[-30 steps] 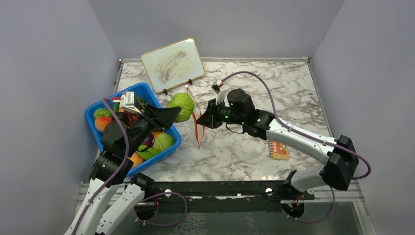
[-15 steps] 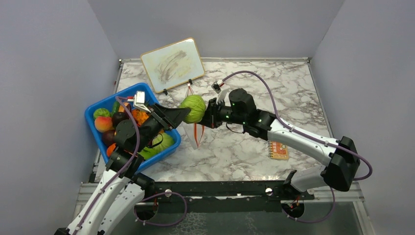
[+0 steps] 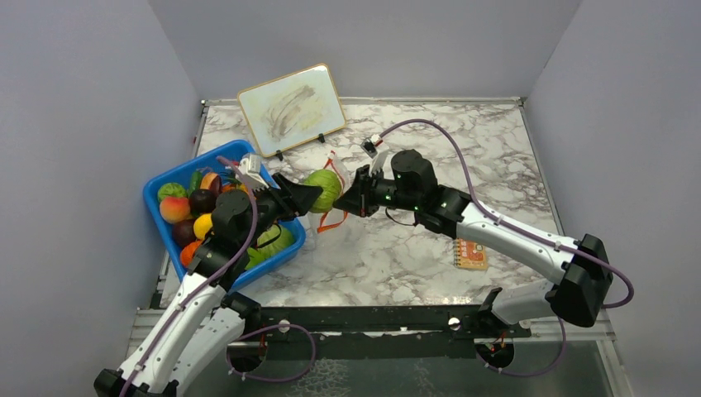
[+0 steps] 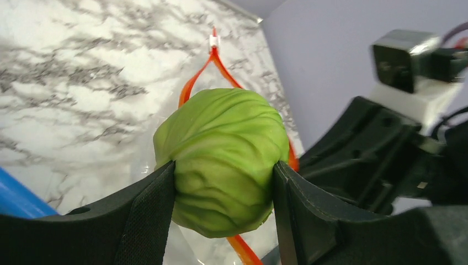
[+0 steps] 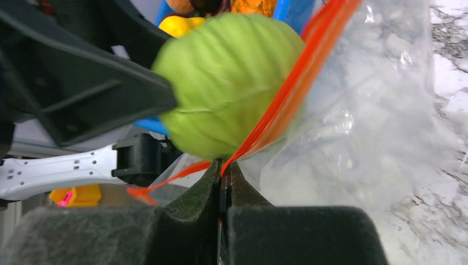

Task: Place the food in the zip-top bag and seal the zipper
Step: Place the fake vegetable in the zipper food storage bag.

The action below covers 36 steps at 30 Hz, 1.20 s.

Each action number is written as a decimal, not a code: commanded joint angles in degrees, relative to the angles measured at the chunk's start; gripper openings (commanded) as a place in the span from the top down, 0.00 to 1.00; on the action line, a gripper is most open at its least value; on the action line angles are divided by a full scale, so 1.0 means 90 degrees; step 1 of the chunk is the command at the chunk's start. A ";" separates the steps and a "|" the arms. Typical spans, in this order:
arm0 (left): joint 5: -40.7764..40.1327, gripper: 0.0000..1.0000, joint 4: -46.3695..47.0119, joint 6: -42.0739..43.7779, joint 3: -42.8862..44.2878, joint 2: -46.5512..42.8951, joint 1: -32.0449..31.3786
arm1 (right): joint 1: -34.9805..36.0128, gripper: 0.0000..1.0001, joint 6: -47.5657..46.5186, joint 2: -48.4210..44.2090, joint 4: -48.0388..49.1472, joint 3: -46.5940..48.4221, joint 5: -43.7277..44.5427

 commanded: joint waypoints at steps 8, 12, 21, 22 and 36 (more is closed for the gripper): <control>-0.0266 0.94 -0.0932 0.0831 0.0254 0.0677 0.0017 | 0.0031 0.99 -0.0075 0.0054 0.0761 0.0163 -0.0533; -0.0026 0.94 -0.0883 0.0780 0.0333 0.0745 0.0017 | 0.0031 0.99 -0.0138 0.0287 0.0783 0.0236 -0.0691; 0.1397 0.92 0.0514 -0.0049 -0.0362 0.0296 0.0021 | 0.0031 0.99 -0.0114 0.0453 0.0858 0.0199 -0.0728; 0.1416 0.93 0.0533 -0.0041 -0.0446 0.0301 0.0021 | 0.0031 0.99 -0.0076 0.0433 0.0944 0.0164 -0.0768; 0.2140 0.82 -0.0008 0.1020 -0.0184 0.0655 0.0014 | 0.0031 0.99 -0.0173 0.0401 0.1248 0.0123 -0.0818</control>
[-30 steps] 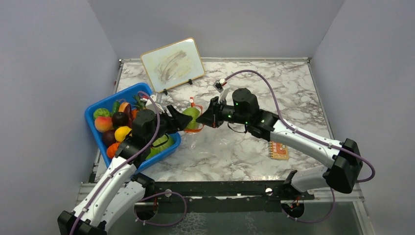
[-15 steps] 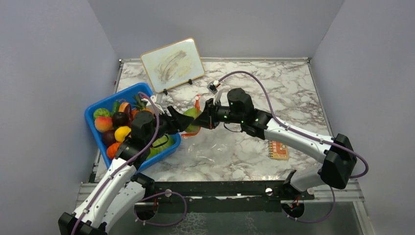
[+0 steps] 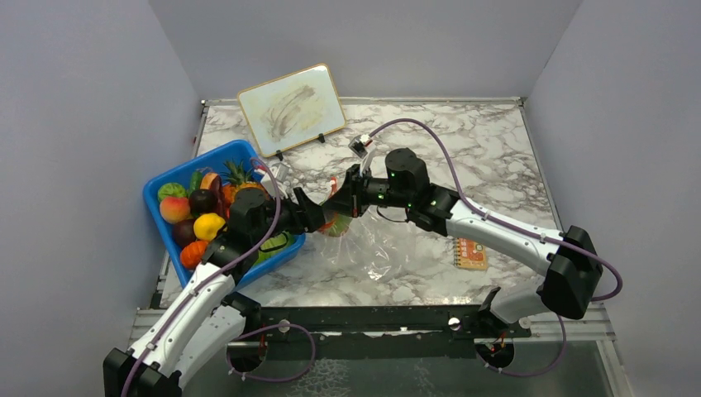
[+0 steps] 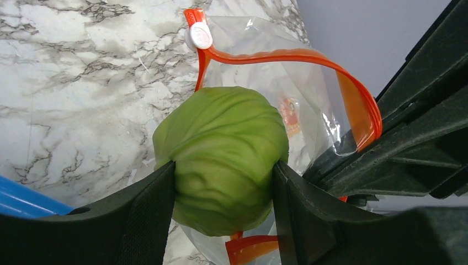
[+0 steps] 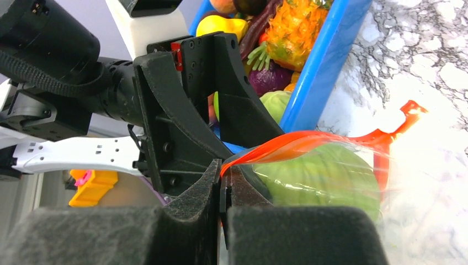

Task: Place the food in the zip-top bag and seal the zipper
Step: Place the fake vegetable in the zipper food storage bag.

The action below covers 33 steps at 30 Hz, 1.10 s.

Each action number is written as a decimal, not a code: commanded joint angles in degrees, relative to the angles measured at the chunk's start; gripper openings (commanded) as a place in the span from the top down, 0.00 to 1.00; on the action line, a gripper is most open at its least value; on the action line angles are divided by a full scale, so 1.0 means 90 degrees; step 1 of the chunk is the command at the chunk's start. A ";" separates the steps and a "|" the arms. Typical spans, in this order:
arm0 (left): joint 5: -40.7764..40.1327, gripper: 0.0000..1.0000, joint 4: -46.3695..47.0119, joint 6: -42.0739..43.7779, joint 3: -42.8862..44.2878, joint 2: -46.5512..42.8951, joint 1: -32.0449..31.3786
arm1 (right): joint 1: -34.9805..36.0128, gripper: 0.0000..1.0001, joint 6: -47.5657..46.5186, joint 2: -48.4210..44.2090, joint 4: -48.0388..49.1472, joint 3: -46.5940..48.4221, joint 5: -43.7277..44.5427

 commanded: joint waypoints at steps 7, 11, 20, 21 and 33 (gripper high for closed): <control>0.1750 0.61 0.1006 0.0249 0.0299 -0.0559 -0.0034 | 0.0031 0.99 0.0165 -0.0163 0.0410 -0.0102 0.0354; 0.1978 0.48 0.1507 0.0233 0.0002 -0.0790 -0.0034 | 0.0031 0.99 0.0228 -0.0196 0.0616 -0.0095 0.0081; 0.0625 0.88 -0.0662 0.1319 0.1269 -0.0389 -0.0031 | 0.0026 0.99 0.0037 -0.0527 0.0295 -0.0387 0.0601; 0.0214 0.90 -0.1033 0.1433 0.1478 -0.0378 -0.0035 | 0.0022 0.99 -0.0067 -0.0606 0.0265 -0.0461 0.0715; -0.0106 0.97 -0.1073 0.0141 0.1885 -0.0425 -0.0033 | 0.0022 0.99 -0.0860 -0.1544 0.0467 -0.1526 0.0942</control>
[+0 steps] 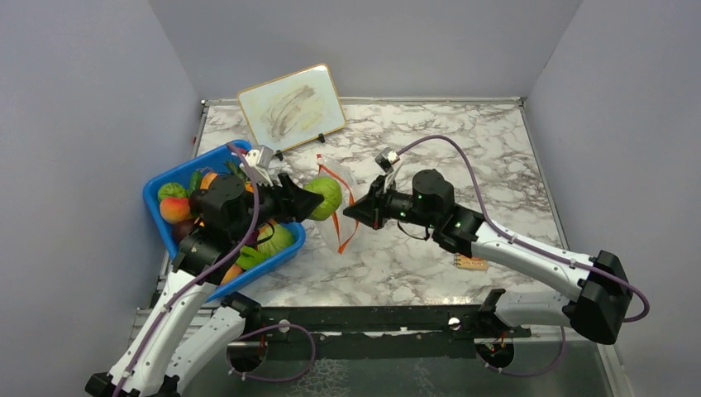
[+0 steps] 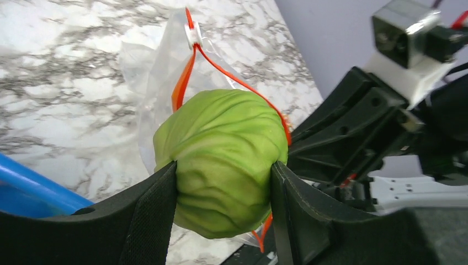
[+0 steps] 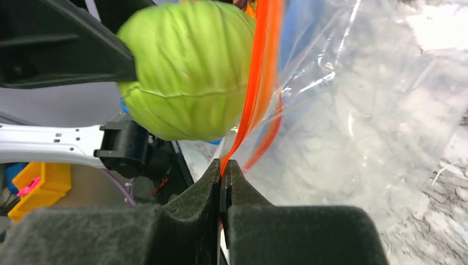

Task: Place the food in the zip-top bag and seal the zipper
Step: Place the fake vegetable in the zipper food storage bag.

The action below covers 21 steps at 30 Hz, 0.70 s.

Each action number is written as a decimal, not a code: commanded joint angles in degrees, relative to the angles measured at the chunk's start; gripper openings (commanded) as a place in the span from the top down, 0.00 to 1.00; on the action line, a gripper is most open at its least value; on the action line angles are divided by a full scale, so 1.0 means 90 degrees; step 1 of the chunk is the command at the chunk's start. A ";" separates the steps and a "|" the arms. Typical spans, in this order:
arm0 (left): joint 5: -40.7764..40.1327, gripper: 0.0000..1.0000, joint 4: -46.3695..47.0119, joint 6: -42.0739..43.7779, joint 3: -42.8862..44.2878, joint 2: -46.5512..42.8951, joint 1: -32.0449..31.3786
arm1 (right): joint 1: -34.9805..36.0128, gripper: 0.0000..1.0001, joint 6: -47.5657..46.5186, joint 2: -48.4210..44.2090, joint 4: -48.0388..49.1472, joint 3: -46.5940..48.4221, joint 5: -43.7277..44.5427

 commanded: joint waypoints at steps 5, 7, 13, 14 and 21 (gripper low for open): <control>0.1303 0.98 0.2395 -0.1903 -0.0803 -0.0321 0.0006 | -0.0002 0.99 0.0153 -0.0173 0.0627 -0.0310 -0.0008; 0.1484 0.98 0.2778 -0.2110 -0.0968 -0.0367 0.0000 | -0.0002 0.99 0.0254 -0.0118 0.0777 -0.0292 -0.0008; 0.1695 0.98 0.3988 -0.2962 -0.1256 -0.0619 0.0001 | -0.0001 0.99 0.0354 0.0008 0.0972 -0.0223 -0.0104; 0.1675 0.97 0.4142 -0.3068 -0.1304 -0.0666 0.0000 | 0.0001 0.99 0.0354 0.0000 0.1056 -0.0246 -0.0171; 0.1318 0.98 0.3274 -0.2281 -0.1444 -0.0622 0.0001 | 0.0006 0.99 0.0258 -0.0424 0.1817 -0.0701 -0.0553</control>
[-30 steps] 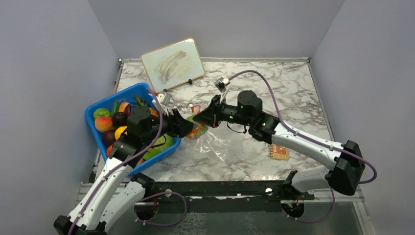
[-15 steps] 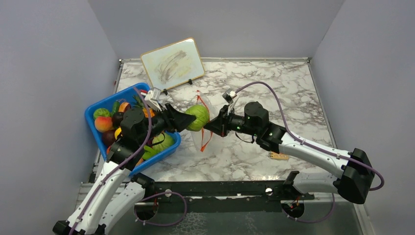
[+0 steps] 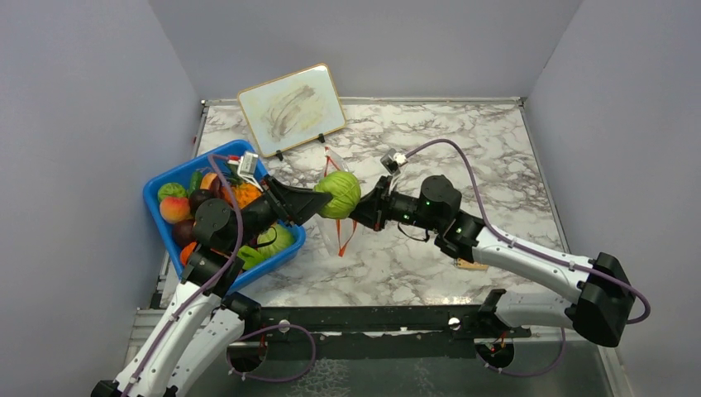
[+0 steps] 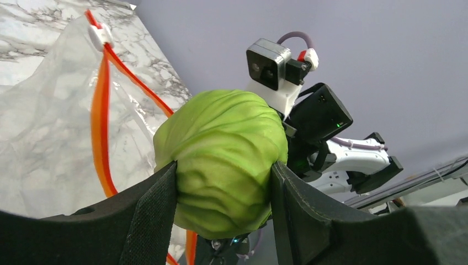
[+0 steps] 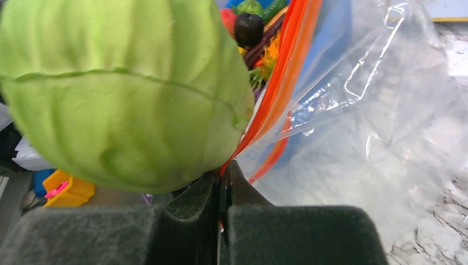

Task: Place the food in the zip-top bag and seal the zipper
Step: Place the fake vegetable in the zipper food storage bag.

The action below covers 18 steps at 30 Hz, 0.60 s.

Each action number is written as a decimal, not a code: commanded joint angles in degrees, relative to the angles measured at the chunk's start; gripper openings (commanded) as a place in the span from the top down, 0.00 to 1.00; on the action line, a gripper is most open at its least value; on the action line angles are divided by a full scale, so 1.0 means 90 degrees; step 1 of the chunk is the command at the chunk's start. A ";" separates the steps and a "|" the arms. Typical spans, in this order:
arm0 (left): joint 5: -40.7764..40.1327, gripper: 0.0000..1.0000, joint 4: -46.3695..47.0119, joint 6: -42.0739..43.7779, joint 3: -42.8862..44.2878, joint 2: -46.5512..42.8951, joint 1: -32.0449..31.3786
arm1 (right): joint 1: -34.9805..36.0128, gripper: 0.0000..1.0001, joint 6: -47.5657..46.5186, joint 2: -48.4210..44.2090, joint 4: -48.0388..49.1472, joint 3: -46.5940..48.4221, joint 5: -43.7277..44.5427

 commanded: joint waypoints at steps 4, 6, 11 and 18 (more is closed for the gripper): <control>-0.0014 1.00 -0.0478 0.0919 -0.0147 0.0215 -0.0033 | 0.0030 0.99 -0.0088 -0.0527 0.0799 -0.0373 -0.0127; -0.0153 1.00 -0.0732 0.1216 -0.0157 0.0334 -0.0030 | 0.0028 0.99 -0.0115 -0.0573 0.0844 -0.0362 -0.0146; -0.0569 1.00 -0.1277 0.1953 -0.0109 0.0647 -0.0030 | 0.0031 0.99 -0.0215 -0.0397 0.1263 -0.0225 -0.0554; -0.0578 1.00 -0.1601 0.2323 0.0219 0.1014 -0.0027 | 0.0030 0.99 -0.0041 -0.0076 0.1549 -0.0017 -0.0617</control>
